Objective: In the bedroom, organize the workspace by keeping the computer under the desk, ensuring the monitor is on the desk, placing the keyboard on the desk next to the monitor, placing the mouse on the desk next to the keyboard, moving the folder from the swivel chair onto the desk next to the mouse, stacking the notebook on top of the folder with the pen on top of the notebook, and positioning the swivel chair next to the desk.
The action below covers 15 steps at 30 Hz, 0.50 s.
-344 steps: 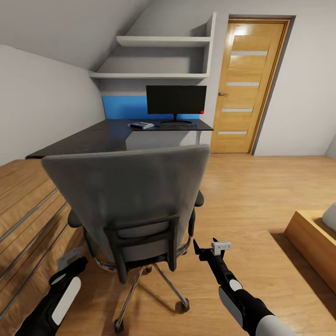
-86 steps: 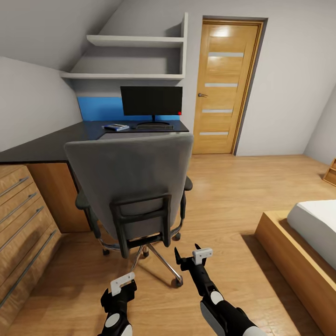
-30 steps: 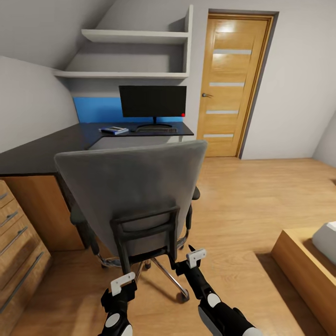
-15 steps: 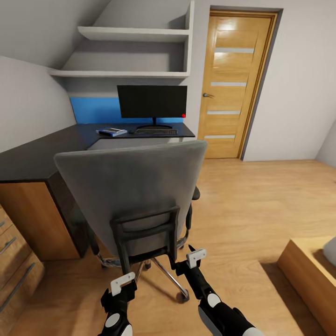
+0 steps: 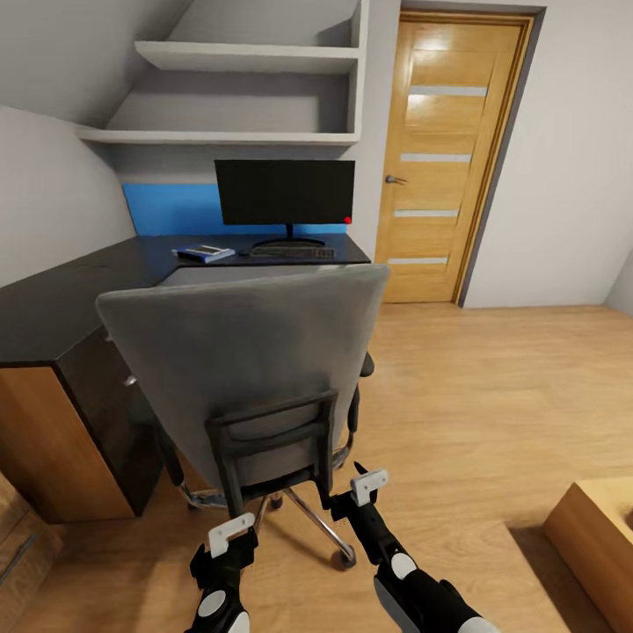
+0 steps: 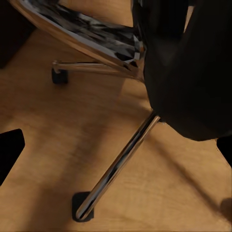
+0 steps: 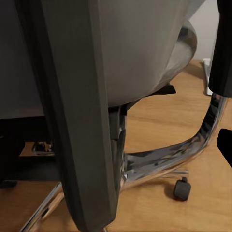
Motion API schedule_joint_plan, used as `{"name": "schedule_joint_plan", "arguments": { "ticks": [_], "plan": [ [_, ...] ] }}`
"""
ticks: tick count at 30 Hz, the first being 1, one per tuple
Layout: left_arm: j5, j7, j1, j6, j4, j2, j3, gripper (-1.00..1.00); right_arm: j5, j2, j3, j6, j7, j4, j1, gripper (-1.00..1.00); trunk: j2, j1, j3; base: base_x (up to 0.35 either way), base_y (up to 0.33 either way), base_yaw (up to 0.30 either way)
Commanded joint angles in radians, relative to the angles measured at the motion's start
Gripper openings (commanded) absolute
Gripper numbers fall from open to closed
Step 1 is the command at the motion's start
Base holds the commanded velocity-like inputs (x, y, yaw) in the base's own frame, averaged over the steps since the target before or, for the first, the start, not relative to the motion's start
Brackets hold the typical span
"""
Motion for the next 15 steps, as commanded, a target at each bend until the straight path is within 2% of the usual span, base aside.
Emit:
{"name": "schedule_joint_plan", "arguments": {
  "ticks": [1,15],
  "plan": [
    [0.006,0.007,-0.001,-0.010,0.000,0.001,-0.002,1.00,-0.024,-0.001,0.001,-0.005,0.003,0.001,-0.002,1.00,0.000,0.000,-0.001,0.319,0.000,0.000],
    [0.006,0.007,-0.001,-0.010,0.000,0.002,-0.002,1.00,-0.027,0.001,0.000,-0.010,0.013,0.002,-0.002,1.00,0.000,0.000,-0.001,0.319,0.000,0.000]
  ]
}}
